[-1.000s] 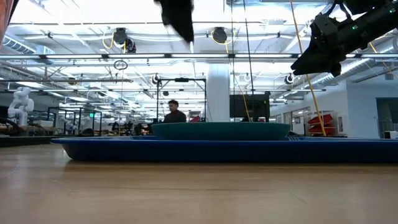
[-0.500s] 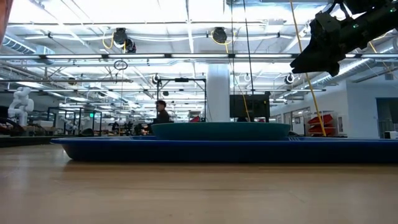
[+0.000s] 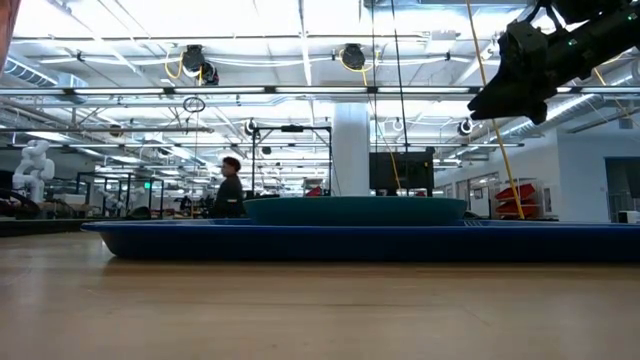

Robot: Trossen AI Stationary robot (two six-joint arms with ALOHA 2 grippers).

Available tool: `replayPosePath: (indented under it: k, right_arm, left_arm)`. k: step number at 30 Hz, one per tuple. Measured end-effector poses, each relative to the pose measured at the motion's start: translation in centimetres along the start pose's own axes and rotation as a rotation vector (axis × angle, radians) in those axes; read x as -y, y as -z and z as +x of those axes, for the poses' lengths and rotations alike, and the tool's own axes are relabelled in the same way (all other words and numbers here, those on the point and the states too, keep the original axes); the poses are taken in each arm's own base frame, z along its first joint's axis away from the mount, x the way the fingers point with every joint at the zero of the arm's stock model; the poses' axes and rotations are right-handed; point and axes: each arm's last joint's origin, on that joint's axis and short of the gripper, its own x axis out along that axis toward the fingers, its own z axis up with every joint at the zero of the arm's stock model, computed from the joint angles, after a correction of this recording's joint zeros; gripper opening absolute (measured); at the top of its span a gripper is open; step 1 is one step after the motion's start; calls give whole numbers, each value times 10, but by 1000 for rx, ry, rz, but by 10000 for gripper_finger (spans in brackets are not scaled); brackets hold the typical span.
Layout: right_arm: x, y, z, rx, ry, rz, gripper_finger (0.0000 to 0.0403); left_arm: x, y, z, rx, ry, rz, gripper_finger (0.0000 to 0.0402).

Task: Pick and place plate/cup/fork/spoon on tray
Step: Put the brown cup on the blue tray to the top left of the green plate

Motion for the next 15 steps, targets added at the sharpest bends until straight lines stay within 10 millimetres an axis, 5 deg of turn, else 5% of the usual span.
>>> replayPosePath:
  k: [15]
  right_arm:
    - [1, 2, 0, -20, 8, 1, 121]
  left_arm:
    - [-2, 4, 21, -89, -11, 61, 63]
